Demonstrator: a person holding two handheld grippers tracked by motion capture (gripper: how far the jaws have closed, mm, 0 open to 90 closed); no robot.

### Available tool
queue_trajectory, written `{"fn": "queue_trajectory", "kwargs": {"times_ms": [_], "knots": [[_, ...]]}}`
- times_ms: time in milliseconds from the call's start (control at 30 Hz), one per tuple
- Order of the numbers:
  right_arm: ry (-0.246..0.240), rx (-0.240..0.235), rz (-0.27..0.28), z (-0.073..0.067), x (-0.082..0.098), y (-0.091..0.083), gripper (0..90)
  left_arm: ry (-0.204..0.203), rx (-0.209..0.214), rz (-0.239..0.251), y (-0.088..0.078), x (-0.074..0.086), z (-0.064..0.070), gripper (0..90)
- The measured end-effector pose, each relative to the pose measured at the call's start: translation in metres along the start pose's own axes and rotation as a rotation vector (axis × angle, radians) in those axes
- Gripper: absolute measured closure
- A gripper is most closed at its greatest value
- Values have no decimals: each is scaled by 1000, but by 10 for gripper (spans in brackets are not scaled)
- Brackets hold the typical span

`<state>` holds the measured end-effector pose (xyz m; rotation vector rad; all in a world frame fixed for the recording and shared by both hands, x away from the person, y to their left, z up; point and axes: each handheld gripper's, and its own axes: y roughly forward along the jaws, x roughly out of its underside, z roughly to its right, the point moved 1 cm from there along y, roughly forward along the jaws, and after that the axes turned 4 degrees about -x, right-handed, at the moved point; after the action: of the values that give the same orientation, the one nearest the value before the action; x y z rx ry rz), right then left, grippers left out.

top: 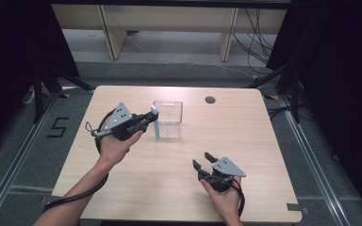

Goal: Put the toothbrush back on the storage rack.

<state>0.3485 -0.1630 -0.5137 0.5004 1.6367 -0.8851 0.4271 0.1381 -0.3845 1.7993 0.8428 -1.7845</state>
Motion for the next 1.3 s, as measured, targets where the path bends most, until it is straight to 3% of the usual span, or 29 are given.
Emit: {"fn": "queue_trajectory", "kwargs": {"times_ms": [100,167,200,267,367,467,567,600,700,833,1033,1100,1233,1300], "knots": [[-16,23,1,2,0,-3,445,8,-6,7,1,-3,-2,858],[2,9,11,2,1,-2,445,11,-10,12,1,-5,-4,858],[-17,22,13,3,1,-3,445,9,-12,15,2,-6,-5,858],[7,16,16,3,2,-3,445,9,-18,20,2,-8,-7,858],[-12,26,19,4,2,-3,445,12,-27,24,2,-10,-10,858],[14,9,19,2,2,-3,446,14,-31,28,2,-12,-12,858],[-9,17,19,3,2,-3,447,20,-40,33,4,-15,-15,858],[12,10,16,2,2,-3,447,18,-42,36,4,-15,-15,858],[-3,17,7,2,1,-4,444,23,-48,36,5,-17,-18,858],[19,-3,14,1,1,-3,441,38,-55,42,7,-22,-22,858],[-13,10,6,2,1,-3,435,44,-62,48,11,-26,-25,858],[28,5,6,-1,0,-3,432,45,-64,49,12,-27,-25,858],[-18,15,7,2,-1,-4,429,43,-70,52,15,-27,-27,858],[10,16,-1,0,-1,-5,428,44,-73,55,16,-28,-28,858]]}}
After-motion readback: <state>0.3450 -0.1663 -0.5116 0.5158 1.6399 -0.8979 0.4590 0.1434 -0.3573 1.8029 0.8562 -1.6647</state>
